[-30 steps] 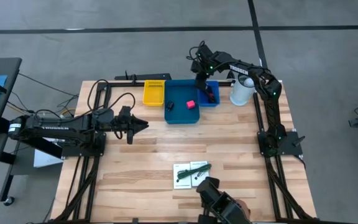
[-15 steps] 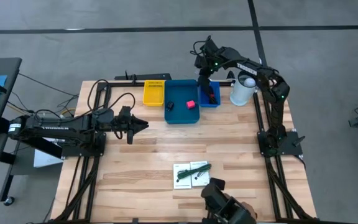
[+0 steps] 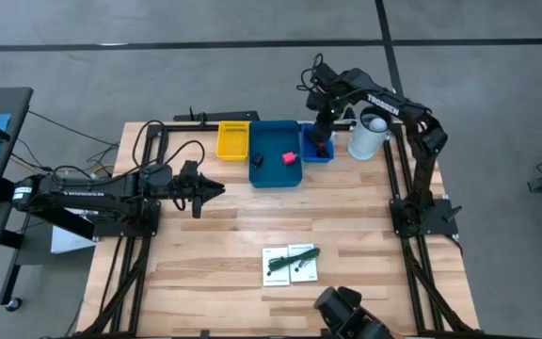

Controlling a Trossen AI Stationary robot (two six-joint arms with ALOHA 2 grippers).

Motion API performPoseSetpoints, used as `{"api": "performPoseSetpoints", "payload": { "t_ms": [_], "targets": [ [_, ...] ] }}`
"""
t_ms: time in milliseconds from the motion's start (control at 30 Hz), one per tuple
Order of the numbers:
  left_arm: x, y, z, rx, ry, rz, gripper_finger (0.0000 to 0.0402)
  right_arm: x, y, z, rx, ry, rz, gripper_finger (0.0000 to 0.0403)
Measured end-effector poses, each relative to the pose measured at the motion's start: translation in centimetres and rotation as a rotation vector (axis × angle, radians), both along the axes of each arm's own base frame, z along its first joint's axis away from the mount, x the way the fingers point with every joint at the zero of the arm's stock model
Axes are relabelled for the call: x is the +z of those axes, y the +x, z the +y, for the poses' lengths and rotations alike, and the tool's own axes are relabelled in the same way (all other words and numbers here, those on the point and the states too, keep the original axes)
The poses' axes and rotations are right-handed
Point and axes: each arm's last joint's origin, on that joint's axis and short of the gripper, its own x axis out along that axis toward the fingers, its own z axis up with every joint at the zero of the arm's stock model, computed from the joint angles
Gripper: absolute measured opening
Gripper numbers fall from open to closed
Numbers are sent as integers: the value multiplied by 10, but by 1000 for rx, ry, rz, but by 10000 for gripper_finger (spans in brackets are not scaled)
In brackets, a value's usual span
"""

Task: Pick and place items into bin
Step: Put the white charger cable into the blue basket, then put the green charger cable into the blue bin

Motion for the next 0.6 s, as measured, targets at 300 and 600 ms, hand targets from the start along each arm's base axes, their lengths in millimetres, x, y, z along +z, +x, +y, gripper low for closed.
{"api": "performPoseSetpoints", "payload": {
  "t_ms": [300,600],
  "targets": [
    [0,0,0,2,-9,2,71,-7,11,3,9,35,-35,27],
    [0,0,0,2,-10,3,71,-8,11,6,-31,62,-22,59]
  ]
}}
